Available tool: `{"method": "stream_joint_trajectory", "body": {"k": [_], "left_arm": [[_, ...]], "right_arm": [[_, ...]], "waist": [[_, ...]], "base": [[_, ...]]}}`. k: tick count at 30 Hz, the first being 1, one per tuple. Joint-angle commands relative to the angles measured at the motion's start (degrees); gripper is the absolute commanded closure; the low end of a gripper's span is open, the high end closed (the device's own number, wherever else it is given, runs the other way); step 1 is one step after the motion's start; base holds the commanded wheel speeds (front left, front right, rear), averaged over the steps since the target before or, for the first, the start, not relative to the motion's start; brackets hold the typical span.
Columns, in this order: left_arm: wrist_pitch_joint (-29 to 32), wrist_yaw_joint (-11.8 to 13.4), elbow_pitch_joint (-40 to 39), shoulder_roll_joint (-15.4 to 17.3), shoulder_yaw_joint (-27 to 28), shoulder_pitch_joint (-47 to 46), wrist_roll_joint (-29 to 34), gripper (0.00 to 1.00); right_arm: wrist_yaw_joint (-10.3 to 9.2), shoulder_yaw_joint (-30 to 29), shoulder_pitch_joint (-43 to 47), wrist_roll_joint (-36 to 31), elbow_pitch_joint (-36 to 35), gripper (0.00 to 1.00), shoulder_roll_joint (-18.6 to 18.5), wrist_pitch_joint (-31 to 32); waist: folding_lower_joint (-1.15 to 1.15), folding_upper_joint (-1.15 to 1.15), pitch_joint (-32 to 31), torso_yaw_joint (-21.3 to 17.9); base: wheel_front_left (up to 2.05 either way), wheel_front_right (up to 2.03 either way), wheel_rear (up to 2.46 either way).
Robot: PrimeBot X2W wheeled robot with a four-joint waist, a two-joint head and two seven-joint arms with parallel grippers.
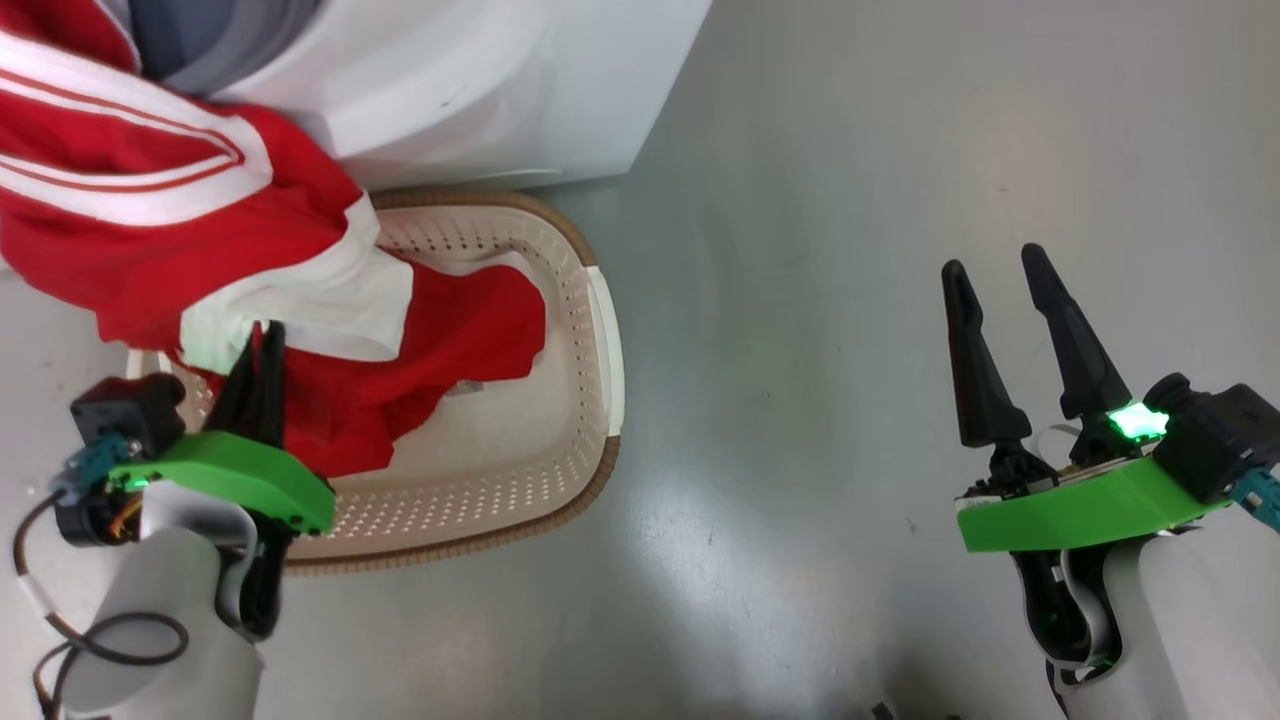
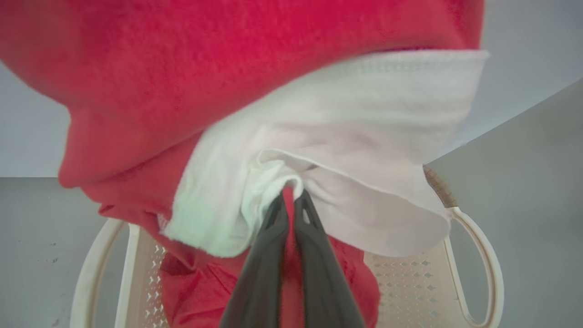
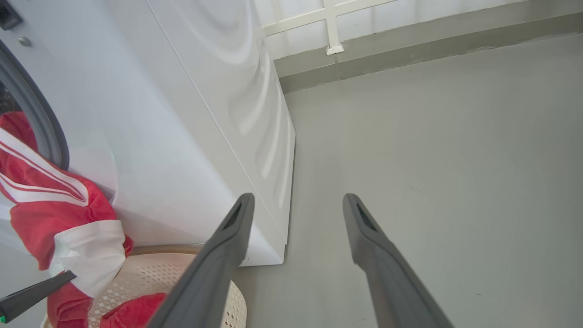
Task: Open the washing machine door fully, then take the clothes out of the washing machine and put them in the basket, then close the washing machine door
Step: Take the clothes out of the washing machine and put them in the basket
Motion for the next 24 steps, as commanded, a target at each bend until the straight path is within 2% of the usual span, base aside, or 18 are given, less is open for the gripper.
{"method": "stream_joint_trajectory", "body": {"k": [1,3,4,5,6,7,24], "left_arm": [[-0.29,-0.32,-0.01,2.37,1.19,-0.22,-0.32,0.69],[-0.29,-0.32,0.65,2.77,1.07,-1.07,-0.43,0.56],[-0.29,-0.32,0.87,2.92,1.10,-1.43,-0.46,0.45],[-0.29,-0.32,0.93,2.90,1.15,-1.62,-0.40,0.23],[-0.29,-0.32,0.92,2.85,1.24,-1.73,-0.30,0.07],[-0.29,-0.32,0.89,2.97,1.34,-1.91,-0.24,0.00],[-0.29,-0.32,-2.03,2.53,2.45,-0.47,-0.09,0.00]], "right_arm": [[0.02,1.36,0.11,0.48,-1.43,0.00,-0.05,-0.36],[0.02,1.45,-0.07,0.52,-1.51,0.00,-0.05,-0.36],[0.02,1.47,-0.14,0.55,-1.54,0.00,-0.05,-0.36],[0.02,1.43,-0.17,0.56,-1.53,0.00,-0.05,-0.36],[0.02,1.38,-0.17,0.56,-1.50,0.00,-0.05,-0.36],[0.02,1.36,-0.13,0.57,-1.53,0.00,-0.05,-0.36],[0.02,1.14,0.26,0.18,-1.03,0.00,-0.05,-0.36]], "waist": [[0.00,0.00,1.04,-0.38],[0.00,0.00,1.32,-0.55],[0.00,0.00,1.40,-0.61],[0.00,0.00,1.38,-0.63],[0.00,0.00,1.34,-0.63],[0.00,0.00,1.34,-0.67],[0.00,0.00,-1.03,0.25]], "base": [[0.00,0.00,0.00],[0.00,0.00,0.00],[0.00,0.00,0.00],[0.00,0.00,0.00],[0.00,0.00,0.00],[0.00,0.00,0.00],[0.00,0.00,0.00]]}}
